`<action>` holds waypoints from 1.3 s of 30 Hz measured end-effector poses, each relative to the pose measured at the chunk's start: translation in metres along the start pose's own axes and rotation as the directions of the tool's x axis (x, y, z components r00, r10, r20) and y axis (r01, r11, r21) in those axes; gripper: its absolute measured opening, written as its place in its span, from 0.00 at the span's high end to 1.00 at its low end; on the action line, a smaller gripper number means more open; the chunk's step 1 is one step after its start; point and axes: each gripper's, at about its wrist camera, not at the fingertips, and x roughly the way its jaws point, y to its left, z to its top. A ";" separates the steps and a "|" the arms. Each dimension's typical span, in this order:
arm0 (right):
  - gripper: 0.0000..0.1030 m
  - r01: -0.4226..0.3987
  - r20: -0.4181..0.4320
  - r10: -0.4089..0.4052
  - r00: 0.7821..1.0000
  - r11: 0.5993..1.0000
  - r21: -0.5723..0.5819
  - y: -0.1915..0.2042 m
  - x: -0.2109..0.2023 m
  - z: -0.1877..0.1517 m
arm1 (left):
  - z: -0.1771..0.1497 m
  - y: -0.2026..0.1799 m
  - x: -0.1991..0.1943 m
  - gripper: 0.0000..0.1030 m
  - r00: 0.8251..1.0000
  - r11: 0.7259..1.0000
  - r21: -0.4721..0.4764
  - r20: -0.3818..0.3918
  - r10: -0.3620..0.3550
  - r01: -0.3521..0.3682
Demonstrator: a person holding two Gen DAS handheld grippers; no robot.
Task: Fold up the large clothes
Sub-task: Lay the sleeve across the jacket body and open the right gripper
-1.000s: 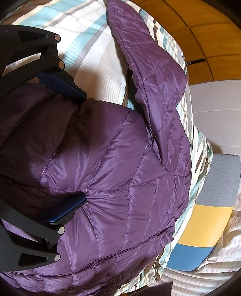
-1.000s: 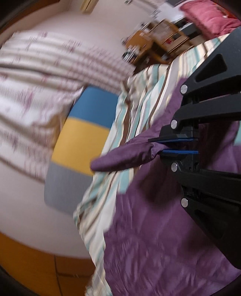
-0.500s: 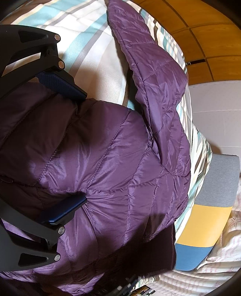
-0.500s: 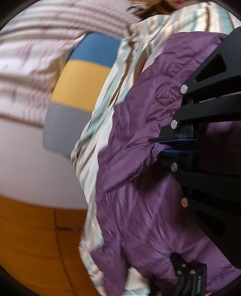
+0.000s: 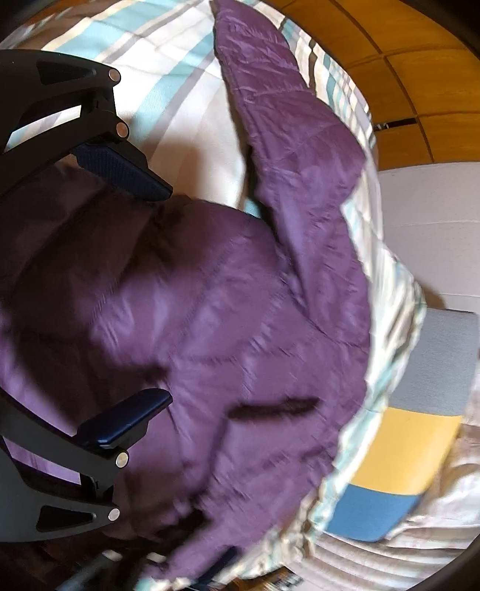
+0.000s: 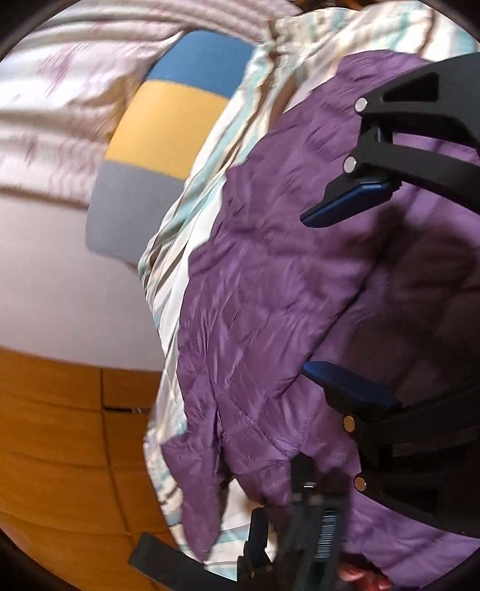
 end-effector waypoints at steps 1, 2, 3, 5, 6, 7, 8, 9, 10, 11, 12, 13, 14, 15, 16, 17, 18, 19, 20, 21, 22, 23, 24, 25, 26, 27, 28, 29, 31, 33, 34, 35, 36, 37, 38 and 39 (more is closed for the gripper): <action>0.27 0.013 -0.010 -0.013 1.000 0.999 0.041 -0.009 -0.005 -0.005 | 0.004 -0.005 -0.006 0.03 1.000 1.000 -0.009 0.023 -0.016 0.017; 0.27 0.033 -0.024 -0.031 0.999 0.996 0.077 -0.017 -0.011 -0.010 | 0.007 -0.009 -0.009 0.03 0.999 1.000 -0.010 0.035 -0.024 0.024; 0.27 0.061 -0.046 -0.056 0.997 0.990 0.127 -0.029 -0.014 -0.017 | 0.014 -0.019 -0.013 0.03 0.998 0.999 -0.002 0.051 -0.035 0.035; 0.26 0.110 -0.069 -0.098 0.993 0.974 0.197 -0.048 -0.020 -0.025 | 0.021 -0.033 -0.012 0.03 0.997 0.998 0.021 0.054 -0.054 0.053; 0.24 0.163 -0.074 -0.149 0.986 0.956 0.244 -0.061 -0.027 -0.031 | 0.026 -0.044 -0.008 0.03 0.996 0.997 0.039 0.054 -0.064 0.062; 0.21 0.192 -0.074 -0.178 0.981 0.944 0.269 -0.069 -0.032 -0.033 | 0.030 -0.052 -0.005 0.03 0.996 0.997 0.048 0.058 -0.068 0.065; 0.18 0.222 -0.072 -0.210 0.975 0.929 0.295 -0.076 -0.038 -0.036 | 0.033 -0.059 -0.001 0.03 0.996 0.996 0.054 0.061 -0.072 0.069; 0.16 0.262 -0.074 -0.252 0.965 0.905 0.336 -0.088 -0.044 -0.042 | 0.037 -0.069 0.009 0.03 0.996 0.996 0.066 0.061 -0.071 0.067; 0.12 0.285 -0.080 -0.276 0.958 0.887 0.364 -0.095 -0.048 -0.045 | 0.039 -0.074 0.016 0.03 0.996 0.995 0.075 0.062 -0.063 0.058; 0.09 0.308 -0.087 -0.298 0.951 0.864 0.398 -0.105 -0.054 -0.049 | 0.042 -0.080 0.024 0.09 0.997 0.996 0.087 0.066 -0.044 0.038; 0.08 0.328 -0.099 -0.318 0.943 0.837 0.438 -0.115 -0.058 -0.056 | 0.044 -0.084 0.035 0.15 0.998 0.994 0.106 0.069 0.000 -0.007; 0.08 0.342 -0.115 -0.329 0.937 0.808 0.480 -0.126 -0.061 -0.063 | 0.045 -0.087 0.047 0.26 0.997 0.990 0.128 0.060 0.049 -0.057; 0.08 0.350 -0.130 -0.333 0.934 0.776 0.525 -0.136 -0.065 -0.070 | 0.044 -0.088 0.053 0.29 0.996 0.987 0.139 0.054 0.072 -0.078; 0.08 0.359 -0.154 -0.336 0.929 0.726 0.586 -0.150 -0.068 -0.080 | 0.044 -0.086 0.060 0.29 0.995 0.984 0.149 0.059 0.085 -0.093; 0.08 0.373 -0.175 -0.342 0.923 0.690 0.620 -0.159 -0.071 -0.086 | 0.042 -0.084 0.062 0.29 0.993 0.983 0.151 0.072 0.091 -0.101; 0.08 0.396 -0.203 -0.354 0.913 0.645 0.653 -0.167 -0.075 -0.092 | 0.041 -0.081 0.062 0.32 0.992 0.983 0.145 0.082 0.100 -0.111; 0.08 0.422 -0.233 -0.369 0.900 0.602 0.678 -0.175 -0.078 -0.099 | 0.040 -0.078 0.061 0.34 0.991 0.985 0.128 0.091 0.102 -0.113; 0.08 0.446 -0.261 -0.380 0.888 0.569 0.691 -0.182 -0.081 -0.103 | 0.040 -0.074 0.060 0.37 0.989 0.987 0.111 0.100 0.106 -0.117; 0.08 0.472 -0.290 -0.390 0.874 0.541 0.696 -0.189 -0.081 -0.105 | 0.039 -0.069 0.058 0.37 0.989 0.990 0.087 0.107 0.104 -0.114; 0.08 0.496 -0.310 -0.404 0.861 0.525 0.692 -0.193 -0.081 -0.104 | 0.037 -0.066 0.057 0.37 0.989 0.991 0.071 0.111 0.101 -0.109; 0.08 0.504 -0.311 -0.414 0.855 0.524 0.687 -0.196 -0.083 -0.103 | 0.037 -0.063 0.056 0.37 0.989 0.993 0.057 0.111 0.097 -0.104; 0.08 0.510 -0.302 -0.430 0.851 0.536 0.673 -0.198 -0.081 -0.097 | 0.037 -0.063 0.057 0.37 0.989 0.993 0.052 0.111 0.095 -0.102; 0.08 0.523 -0.293 -0.452 0.843 0.554 0.648 -0.198 -0.078 -0.090 | 0.037 -0.062 0.057 0.37 0.990 0.994 0.051 0.108 0.092 -0.098; 0.08 0.539 -0.292 -0.470 0.833 0.567 0.623 -0.200 -0.074 -0.084 | 0.037 -0.062 0.058 0.37 0.991 0.994 0.051 0.103 0.091 -0.096; 0.08 0.557 -0.297 -0.486 0.822 0.578 0.597 -0.201 -0.067 -0.077 | 0.035 -0.063 0.057 0.37 0.991 0.994 0.051 0.103 0.090 -0.096; 0.08 0.573 -0.305 -0.495 0.813 0.589 0.571 -0.206 -0.058 -0.069 | 0.035 -0.063 0.057 0.37 0.991 0.994 0.049 0.103 0.088 -0.093; 0.08 0.577 -0.312 -0.495 0.811 0.593 0.562 -0.212 -0.048 -0.066 | 0.036 -0.063 0.057 0.37 0.991 0.995 0.047 0.102 0.085 -0.090; 0.08 0.586 -0.321 -0.497 0.806 0.590 0.556 -0.218 -0.039 -0.064 | 0.036 -0.062 0.057 0.37 0.992 0.996 0.043 0.101 0.080 -0.085; 0.08 0.607 -0.349 -0.501 0.792 0.583 0.540 -0.231 -0.020 -0.062 | 0.036 -0.062 0.059 0.37 0.992 0.996 0.038 0.097 0.075 -0.079; 0.08 0.632 -0.376 -0.510 0.774 0.587 0.505 -0.240 -0.001 -0.062 | 0.036 -0.063 0.062 0.37 0.993 0.996 0.042 0.087 0.076 -0.080; 0.08 0.644 -0.387 -0.514 0.765 0.596 0.480 -0.243 0.006 -0.062 | 0.036 -0.064 0.063 0.36 0.993 0.996 0.045 0.084 0.078 -0.082; 0.07 0.659 -0.411 -0.516 0.752 0.607 0.443 -0.245 0.016 -0.063 | 0.036 -0.064 0.064 0.35 0.994 0.995 0.047 0.082 0.079 -0.083; 0.07 0.664 -0.450 -0.495 0.743 0.628 0.406 -0.249 0.029 -0.068 | 0.036 -0.064 0.065 0.34 0.994 0.995 0.049 0.079 0.079 -0.083; 0.07 0.654 -0.473 -0.466 0.747 0.639 0.404 -0.252 0.036 -0.072 | 0.036 -0.065 0.066 0.32 0.994 0.995 0.052 0.076 0.079 -0.083; 0.05 0.649 -0.484 -0.452 0.750 0.643 0.406 -0.255 0.041 -0.075 | 0.036 -0.065 0.068 0.31 0.994 0.995 0.054 0.075 0.079 -0.083; 0.04 0.653 -0.483 -0.456 0.747 0.641 0.404 -0.256 0.042 -0.076 | 0.036 -0.065 0.068 0.30 0.994 0.995 0.054 0.074 0.080 -0.084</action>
